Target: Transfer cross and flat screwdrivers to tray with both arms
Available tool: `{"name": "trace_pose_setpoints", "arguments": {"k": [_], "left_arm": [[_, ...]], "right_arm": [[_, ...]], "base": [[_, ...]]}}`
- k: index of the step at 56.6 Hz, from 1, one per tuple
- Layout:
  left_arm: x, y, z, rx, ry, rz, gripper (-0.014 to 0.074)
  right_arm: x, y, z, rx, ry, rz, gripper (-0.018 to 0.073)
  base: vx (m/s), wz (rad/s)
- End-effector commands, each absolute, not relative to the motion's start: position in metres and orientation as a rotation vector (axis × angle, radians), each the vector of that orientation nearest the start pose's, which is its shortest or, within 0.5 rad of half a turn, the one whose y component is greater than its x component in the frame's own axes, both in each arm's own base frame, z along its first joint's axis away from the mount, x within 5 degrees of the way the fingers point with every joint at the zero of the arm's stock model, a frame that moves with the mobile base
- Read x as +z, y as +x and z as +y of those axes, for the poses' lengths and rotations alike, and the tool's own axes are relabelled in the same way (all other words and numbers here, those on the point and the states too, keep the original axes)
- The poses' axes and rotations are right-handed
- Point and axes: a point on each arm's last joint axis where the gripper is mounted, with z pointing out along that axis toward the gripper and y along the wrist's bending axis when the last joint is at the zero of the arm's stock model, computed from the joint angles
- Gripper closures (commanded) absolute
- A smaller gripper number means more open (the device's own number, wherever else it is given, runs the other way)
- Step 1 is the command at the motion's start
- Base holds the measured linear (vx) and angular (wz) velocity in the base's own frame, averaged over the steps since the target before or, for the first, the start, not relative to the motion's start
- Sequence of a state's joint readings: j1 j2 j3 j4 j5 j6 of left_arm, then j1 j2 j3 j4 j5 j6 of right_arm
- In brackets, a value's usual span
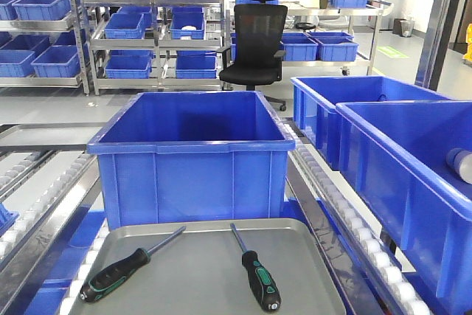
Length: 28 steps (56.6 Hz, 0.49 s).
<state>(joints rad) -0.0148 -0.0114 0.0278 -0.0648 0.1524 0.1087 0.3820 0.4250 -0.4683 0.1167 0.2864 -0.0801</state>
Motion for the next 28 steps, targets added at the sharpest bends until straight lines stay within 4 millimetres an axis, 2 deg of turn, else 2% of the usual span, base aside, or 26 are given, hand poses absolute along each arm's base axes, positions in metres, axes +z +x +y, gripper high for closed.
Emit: {"name": "trace_pose_setpoints", "arguments": {"k": [1, 13, 20, 25, 28], "left_arm": [[0.208, 0.054, -0.001, 0.014, 0.038, 1.527, 0.0594], [0.208, 0.054, -0.001, 0.014, 0.038, 1.527, 0.0594], [0.208, 0.054, -0.001, 0.014, 0.038, 1.527, 0.0594], [0.208, 0.054, -0.001, 0.014, 0.038, 1.527, 0.0594], [0.208, 0.054, -0.001, 0.014, 0.038, 1.527, 0.0594]], "right_arm": [[0.331, 0.088, 0.037, 0.328, -0.300, 1.603, 0.0567], [0.331, 0.088, 0.037, 0.327, -0.301, 1.604, 0.0567], [0.329, 0.088, 0.033, 0.219, -0.359, 1.595, 0.0567], [0.312, 0.088, 0.025, 0.144, -0.291, 1.582, 0.0567], [0.294, 0.087, 0.019, 0.108, -0.230, 1.571, 0.0567]], "base": [[0.00, 0.00], [0.00, 0.00], [0.00, 0.00], [0.00, 0.00], [0.00, 0.00]]}}
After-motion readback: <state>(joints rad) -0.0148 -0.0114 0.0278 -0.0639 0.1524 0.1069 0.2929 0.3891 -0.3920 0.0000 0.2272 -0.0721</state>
